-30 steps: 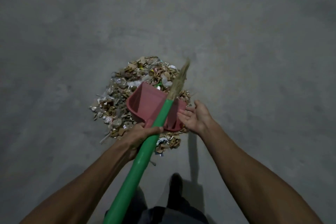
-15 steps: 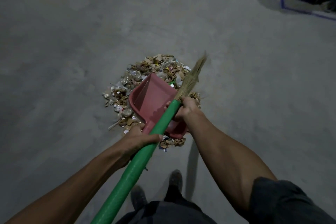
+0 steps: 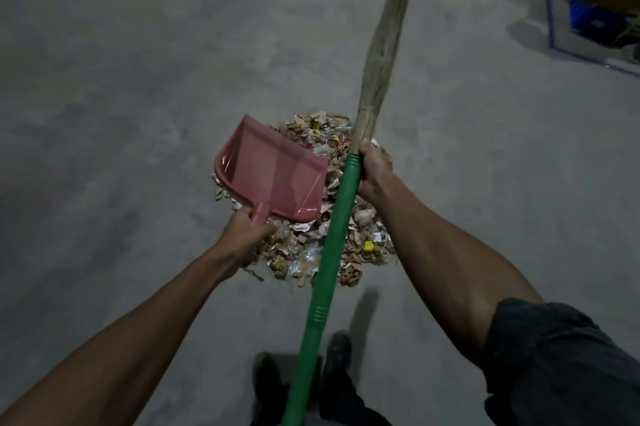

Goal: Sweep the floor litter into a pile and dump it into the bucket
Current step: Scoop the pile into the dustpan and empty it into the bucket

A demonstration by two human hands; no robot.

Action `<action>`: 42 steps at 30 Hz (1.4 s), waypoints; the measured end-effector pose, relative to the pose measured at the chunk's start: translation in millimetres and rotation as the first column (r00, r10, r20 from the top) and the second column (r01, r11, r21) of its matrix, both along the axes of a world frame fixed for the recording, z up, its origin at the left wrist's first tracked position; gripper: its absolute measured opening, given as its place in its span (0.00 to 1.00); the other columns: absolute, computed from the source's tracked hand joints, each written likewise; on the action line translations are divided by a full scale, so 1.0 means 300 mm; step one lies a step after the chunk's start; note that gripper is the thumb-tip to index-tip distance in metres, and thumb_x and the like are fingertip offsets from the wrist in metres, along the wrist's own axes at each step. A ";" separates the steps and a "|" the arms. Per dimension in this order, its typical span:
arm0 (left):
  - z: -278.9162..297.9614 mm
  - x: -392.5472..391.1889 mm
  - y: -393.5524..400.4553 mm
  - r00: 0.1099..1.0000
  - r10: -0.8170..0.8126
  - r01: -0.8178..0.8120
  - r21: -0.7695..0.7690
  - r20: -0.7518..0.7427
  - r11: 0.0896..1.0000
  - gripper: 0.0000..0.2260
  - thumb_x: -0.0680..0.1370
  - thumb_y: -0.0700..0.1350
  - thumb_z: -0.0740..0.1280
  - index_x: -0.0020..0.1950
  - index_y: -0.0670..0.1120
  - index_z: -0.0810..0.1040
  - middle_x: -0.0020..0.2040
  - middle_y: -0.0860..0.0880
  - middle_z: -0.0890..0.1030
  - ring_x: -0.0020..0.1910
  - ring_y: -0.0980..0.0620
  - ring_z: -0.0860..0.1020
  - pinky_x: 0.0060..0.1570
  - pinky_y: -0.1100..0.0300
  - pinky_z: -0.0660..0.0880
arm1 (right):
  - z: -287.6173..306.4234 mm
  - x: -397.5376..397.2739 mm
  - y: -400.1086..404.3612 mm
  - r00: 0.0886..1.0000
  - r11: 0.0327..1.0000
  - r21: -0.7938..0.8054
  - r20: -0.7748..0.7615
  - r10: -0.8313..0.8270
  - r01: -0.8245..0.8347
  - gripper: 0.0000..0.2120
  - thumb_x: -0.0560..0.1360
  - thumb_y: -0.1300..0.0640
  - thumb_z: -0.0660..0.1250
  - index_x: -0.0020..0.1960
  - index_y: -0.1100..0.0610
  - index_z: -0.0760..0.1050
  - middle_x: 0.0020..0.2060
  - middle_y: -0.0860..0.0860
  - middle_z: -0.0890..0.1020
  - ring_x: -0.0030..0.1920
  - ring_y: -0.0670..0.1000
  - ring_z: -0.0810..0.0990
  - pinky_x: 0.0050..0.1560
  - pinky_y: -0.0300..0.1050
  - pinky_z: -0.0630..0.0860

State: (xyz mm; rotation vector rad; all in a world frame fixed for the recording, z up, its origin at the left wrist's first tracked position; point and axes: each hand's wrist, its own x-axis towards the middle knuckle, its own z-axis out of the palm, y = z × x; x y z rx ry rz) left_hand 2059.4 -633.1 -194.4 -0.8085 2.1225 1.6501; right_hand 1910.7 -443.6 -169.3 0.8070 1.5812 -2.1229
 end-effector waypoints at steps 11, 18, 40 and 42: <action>-0.097 0.087 -0.092 0.976 0.212 -0.211 -0.023 0.040 0.977 0.07 0.75 0.40 0.66 0.50 0.37 0.75 0.31 0.44 0.74 0.23 0.47 0.74 0.20 0.65 0.64 | -0.063 0.132 0.019 0.851 0.736 0.589 -0.147 0.504 -0.334 0.12 0.84 0.54 0.55 0.48 0.57 0.75 0.37 0.55 0.77 0.36 0.53 0.75 0.35 0.46 0.71; -0.175 0.199 -0.146 0.938 0.131 -0.157 0.055 0.321 0.986 0.08 0.81 0.42 0.58 0.46 0.39 0.70 0.34 0.44 0.70 0.24 0.51 0.65 0.24 0.66 0.63 | -0.207 0.390 0.066 0.765 0.498 0.736 0.043 0.642 -0.459 0.14 0.81 0.51 0.57 0.39 0.53 0.74 0.34 0.53 0.77 0.35 0.56 0.77 0.38 0.51 0.73; -0.673 0.270 -0.152 0.839 0.126 0.135 -0.427 0.529 0.894 0.12 0.73 0.53 0.63 0.46 0.44 0.74 0.43 0.41 0.81 0.41 0.40 0.81 0.42 0.53 0.78 | -0.756 0.287 0.047 0.568 0.272 0.591 0.399 0.720 -0.759 0.17 0.79 0.39 0.59 0.54 0.53 0.70 0.41 0.55 0.79 0.34 0.55 0.79 0.30 0.46 0.76; -0.792 0.287 -0.145 0.845 0.119 0.160 -0.458 0.522 0.874 0.12 0.76 0.54 0.62 0.46 0.45 0.73 0.41 0.42 0.80 0.39 0.40 0.79 0.39 0.55 0.75 | -0.874 0.252 0.058 0.556 0.258 0.586 0.411 0.722 -0.768 0.17 0.79 0.39 0.59 0.53 0.53 0.71 0.38 0.55 0.79 0.32 0.54 0.79 0.29 0.45 0.76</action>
